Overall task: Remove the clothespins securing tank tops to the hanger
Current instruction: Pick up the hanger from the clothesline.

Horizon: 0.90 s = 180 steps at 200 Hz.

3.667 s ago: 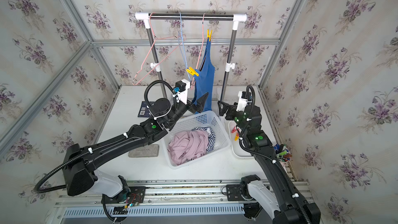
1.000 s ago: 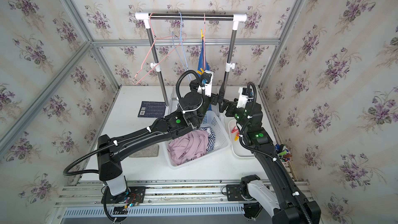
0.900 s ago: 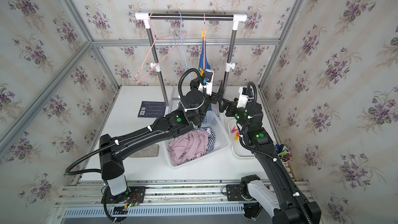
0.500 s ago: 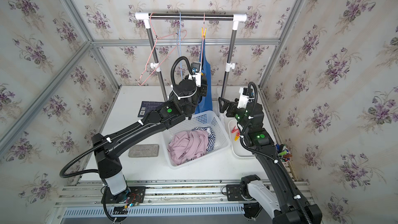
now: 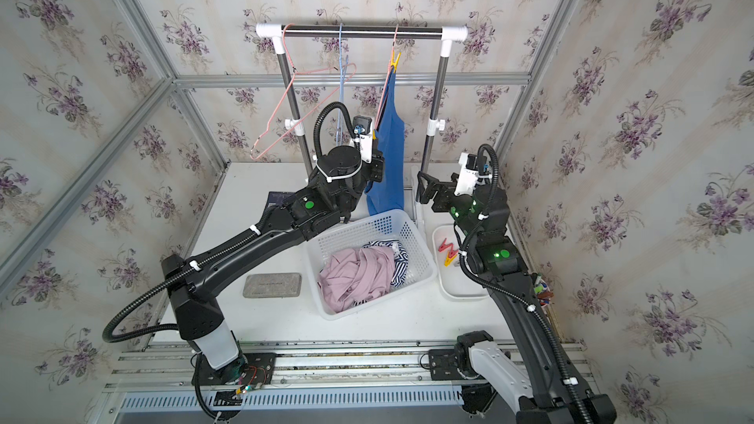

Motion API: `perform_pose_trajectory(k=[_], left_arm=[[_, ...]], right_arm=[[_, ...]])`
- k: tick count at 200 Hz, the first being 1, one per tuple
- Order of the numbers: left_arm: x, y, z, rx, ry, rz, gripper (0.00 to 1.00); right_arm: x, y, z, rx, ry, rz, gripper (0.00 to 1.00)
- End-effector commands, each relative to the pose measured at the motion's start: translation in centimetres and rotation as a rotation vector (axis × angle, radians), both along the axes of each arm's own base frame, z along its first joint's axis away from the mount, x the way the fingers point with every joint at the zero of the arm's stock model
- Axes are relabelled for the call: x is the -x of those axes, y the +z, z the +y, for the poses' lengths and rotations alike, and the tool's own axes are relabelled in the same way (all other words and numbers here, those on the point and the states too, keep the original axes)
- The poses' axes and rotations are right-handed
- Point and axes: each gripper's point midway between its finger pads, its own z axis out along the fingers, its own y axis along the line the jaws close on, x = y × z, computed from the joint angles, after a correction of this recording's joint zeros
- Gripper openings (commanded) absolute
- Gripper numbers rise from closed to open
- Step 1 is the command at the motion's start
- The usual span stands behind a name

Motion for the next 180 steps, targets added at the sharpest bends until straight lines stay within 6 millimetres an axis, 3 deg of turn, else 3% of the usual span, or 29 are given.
perform_pose_trajectory(k=[1,25,67,106,180], left_arm=[[0.1,1.1,0.8,0.078,-0.032,0.016,0.00],[0.3,2.9,1.3,0.160,-0.081,0.019,0.00],[1.7,6.2,2.0,0.230,-0.169,-0.021,0.00],[3.3,8.0,3.3,0.301,-0.209,-0.086,0.00],[5.8,11.4,4.0,0.316,-0.298,-0.163,0.00]], right_arm=[[0.0,0.2,-0.3,0.014,-0.014,0.001,1.00],[-0.4,1.2,-0.3,0.030,-0.022,-0.015,1.00],[-1.0,4.8,-0.8,0.060,-0.056,-0.081,1.00],[-0.8,8.5,-1.2,0.051,-0.075,-0.160,1.00],[-0.1,13.3,-1.8,0.035,-0.108,-0.287,1.00]])
